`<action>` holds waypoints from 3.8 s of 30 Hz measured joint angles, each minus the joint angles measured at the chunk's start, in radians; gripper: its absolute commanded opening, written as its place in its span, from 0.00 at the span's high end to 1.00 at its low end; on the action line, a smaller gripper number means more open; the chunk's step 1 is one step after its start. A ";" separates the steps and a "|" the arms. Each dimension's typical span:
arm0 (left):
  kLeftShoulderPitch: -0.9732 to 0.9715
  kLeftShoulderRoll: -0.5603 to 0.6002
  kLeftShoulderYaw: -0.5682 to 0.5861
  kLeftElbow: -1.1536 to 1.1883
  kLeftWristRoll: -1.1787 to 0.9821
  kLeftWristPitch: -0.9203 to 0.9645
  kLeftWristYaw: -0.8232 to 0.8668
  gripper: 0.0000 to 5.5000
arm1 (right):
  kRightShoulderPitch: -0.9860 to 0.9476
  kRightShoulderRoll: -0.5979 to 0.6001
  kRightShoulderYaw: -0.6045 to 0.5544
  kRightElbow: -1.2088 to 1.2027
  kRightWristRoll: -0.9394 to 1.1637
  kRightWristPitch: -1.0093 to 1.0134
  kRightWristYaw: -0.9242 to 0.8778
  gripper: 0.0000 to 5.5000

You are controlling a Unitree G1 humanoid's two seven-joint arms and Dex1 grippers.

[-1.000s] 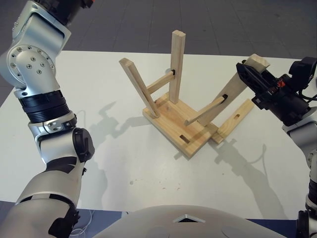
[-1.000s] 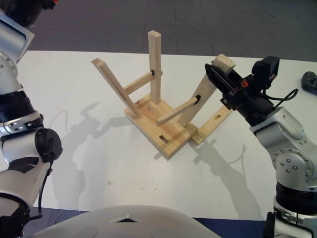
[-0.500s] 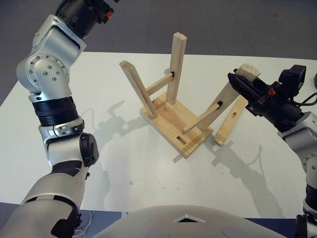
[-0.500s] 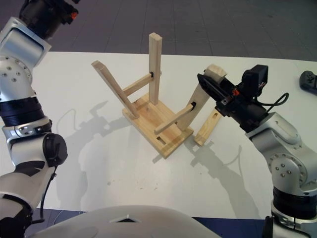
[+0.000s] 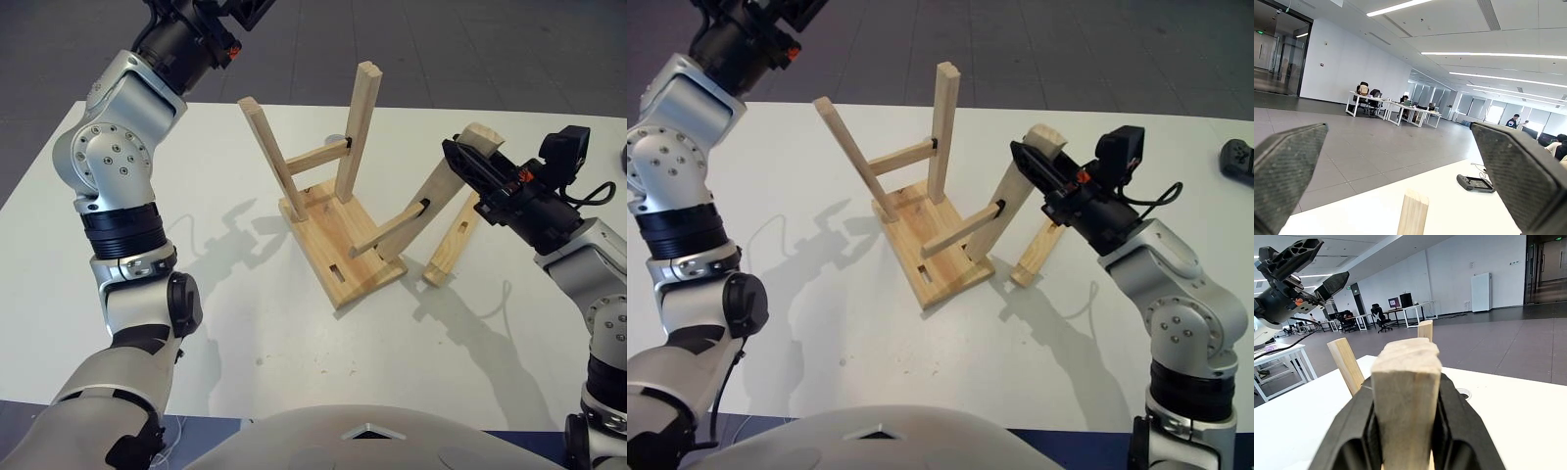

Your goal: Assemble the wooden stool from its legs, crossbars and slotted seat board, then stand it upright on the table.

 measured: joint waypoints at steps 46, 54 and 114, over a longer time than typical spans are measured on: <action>0.038 -0.018 -0.020 -0.023 0.018 -0.005 0.005 0.02 | 0.086 0.081 0.027 -0.187 -0.050 -0.005 -0.286 0.81; 0.038 -0.021 -0.021 -0.023 0.016 -0.003 0.006 0.02 | 0.085 0.045 0.030 -0.160 -0.065 -0.008 -0.221 0.81; 0.062 -0.028 -0.030 0.013 0.018 -0.003 -0.002 0.02 | -0.324 0.000 -0.106 -0.039 0.326 -0.007 -0.459 0.23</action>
